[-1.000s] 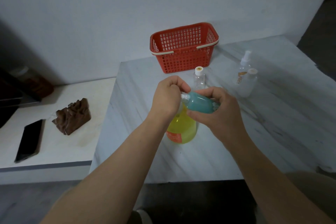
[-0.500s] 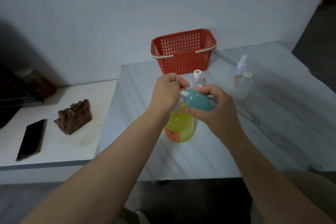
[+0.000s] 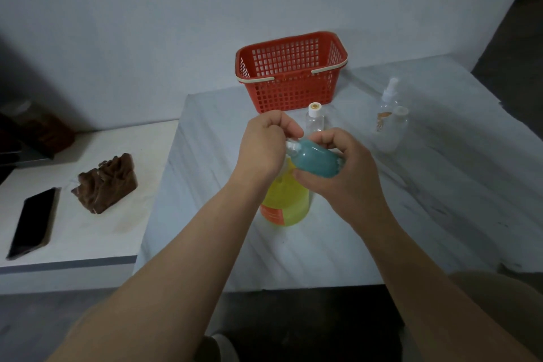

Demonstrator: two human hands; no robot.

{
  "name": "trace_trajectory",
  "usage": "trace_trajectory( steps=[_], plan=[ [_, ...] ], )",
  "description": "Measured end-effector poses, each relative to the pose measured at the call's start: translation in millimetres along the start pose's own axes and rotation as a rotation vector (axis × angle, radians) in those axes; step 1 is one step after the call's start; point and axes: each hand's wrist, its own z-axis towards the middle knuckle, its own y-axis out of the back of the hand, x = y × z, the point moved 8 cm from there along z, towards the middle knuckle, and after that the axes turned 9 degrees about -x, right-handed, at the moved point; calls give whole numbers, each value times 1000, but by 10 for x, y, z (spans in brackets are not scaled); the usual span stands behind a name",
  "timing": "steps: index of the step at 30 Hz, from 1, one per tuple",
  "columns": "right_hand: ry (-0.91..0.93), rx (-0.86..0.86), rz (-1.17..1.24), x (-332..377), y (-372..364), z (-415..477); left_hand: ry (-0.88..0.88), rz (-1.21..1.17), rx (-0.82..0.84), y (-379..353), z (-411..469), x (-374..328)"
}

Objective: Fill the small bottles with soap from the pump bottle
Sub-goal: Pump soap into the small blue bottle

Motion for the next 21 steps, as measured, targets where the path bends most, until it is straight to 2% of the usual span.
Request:
trace_trajectory(
  steps=[8, 21],
  plan=[
    [-25, 4, -18, -58, -27, -3, -9, 23, 26, 11, 10, 64],
    [49, 20, -41, 113, 7, 1, 96, 5, 14, 52, -40, -9]
  ],
)
